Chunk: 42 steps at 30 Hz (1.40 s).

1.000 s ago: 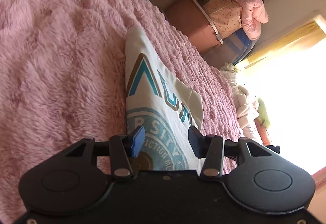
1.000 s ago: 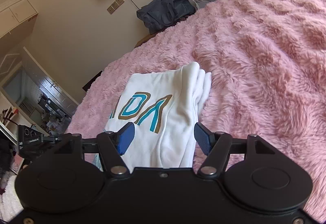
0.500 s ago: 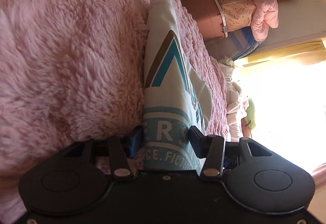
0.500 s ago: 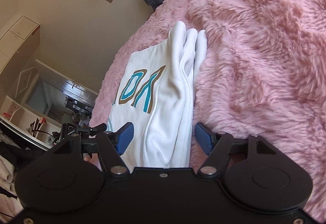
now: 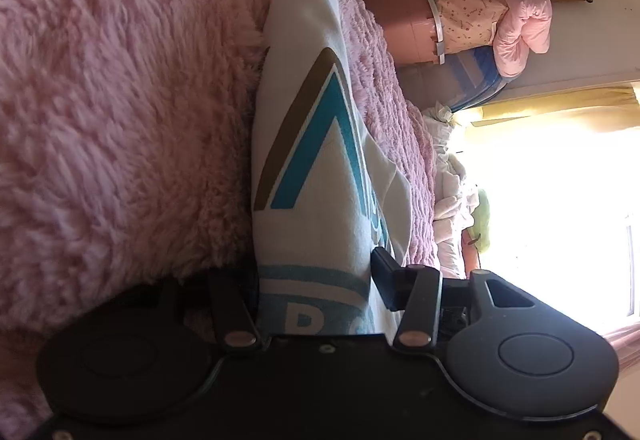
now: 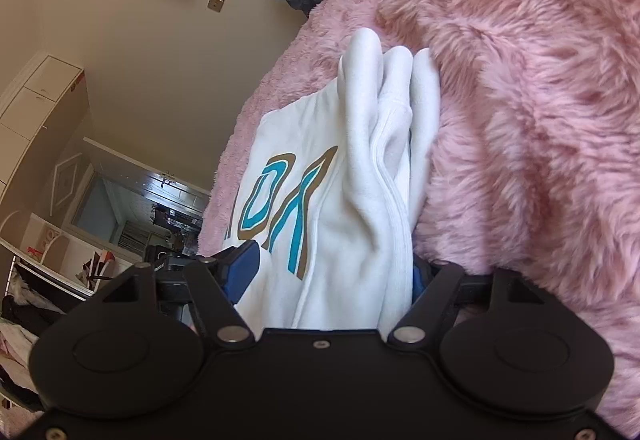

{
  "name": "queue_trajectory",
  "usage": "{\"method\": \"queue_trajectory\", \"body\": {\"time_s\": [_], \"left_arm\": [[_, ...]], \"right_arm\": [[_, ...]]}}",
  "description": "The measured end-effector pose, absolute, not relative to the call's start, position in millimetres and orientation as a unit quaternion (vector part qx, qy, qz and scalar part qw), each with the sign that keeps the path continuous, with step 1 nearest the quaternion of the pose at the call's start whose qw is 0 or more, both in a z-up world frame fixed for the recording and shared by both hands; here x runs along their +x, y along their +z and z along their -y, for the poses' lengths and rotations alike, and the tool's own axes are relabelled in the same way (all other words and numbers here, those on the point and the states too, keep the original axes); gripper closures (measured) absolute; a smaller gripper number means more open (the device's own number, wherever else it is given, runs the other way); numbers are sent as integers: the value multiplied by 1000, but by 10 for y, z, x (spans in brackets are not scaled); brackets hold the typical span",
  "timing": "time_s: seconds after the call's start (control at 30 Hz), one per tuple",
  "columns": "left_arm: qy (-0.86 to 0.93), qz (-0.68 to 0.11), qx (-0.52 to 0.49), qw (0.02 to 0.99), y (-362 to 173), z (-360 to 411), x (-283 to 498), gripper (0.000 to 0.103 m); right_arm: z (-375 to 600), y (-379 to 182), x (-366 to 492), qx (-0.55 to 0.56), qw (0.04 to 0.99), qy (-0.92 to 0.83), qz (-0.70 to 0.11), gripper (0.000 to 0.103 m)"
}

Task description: Fold small clothes

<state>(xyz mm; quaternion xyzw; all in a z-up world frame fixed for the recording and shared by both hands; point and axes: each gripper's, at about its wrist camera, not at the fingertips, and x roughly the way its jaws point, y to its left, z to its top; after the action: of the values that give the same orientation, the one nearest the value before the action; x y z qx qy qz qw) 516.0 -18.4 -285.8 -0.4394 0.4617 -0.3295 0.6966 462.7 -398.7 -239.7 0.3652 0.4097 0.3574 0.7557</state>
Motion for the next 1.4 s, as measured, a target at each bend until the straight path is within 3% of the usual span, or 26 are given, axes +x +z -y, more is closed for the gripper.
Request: {"method": "queue_trajectory", "body": {"time_s": [0.07, 0.13, 0.23, 0.53, 0.93, 1.17, 1.4], "left_arm": [[-340, -450, -441, 698, -2837, 180, 5118, 59], [-341, -447, -439, 701, -2802, 163, 5079, 72], [-340, -442, -457, 693, -2753, 114, 5064, 76], [-368, -400, -424, 724, -2060, 2, 4858, 79], [-341, -361, -408, 766, -1295, -1024, 3827, 78], [-319, -365, -411, 772, -1491, -1319, 3298, 78], [-287, -382, -438, 761, -2381, -1381, 3157, 77]], "right_arm": [[3943, -2353, 4611, 346, 768, 347, -412, 49], [3959, -2344, 4609, 358, 768, 336, -412, 64], [4031, -2325, 4576, 381, 764, 324, -408, 72], [3906, -1745, 4469, 373, 777, 340, -376, 73], [3056, -990, 3981, 334, 766, 425, -348, 73], [2659, -1058, 3599, 323, 760, 432, -362, 73], [2526, -1559, 3400, 315, 766, 397, -395, 74]]}}
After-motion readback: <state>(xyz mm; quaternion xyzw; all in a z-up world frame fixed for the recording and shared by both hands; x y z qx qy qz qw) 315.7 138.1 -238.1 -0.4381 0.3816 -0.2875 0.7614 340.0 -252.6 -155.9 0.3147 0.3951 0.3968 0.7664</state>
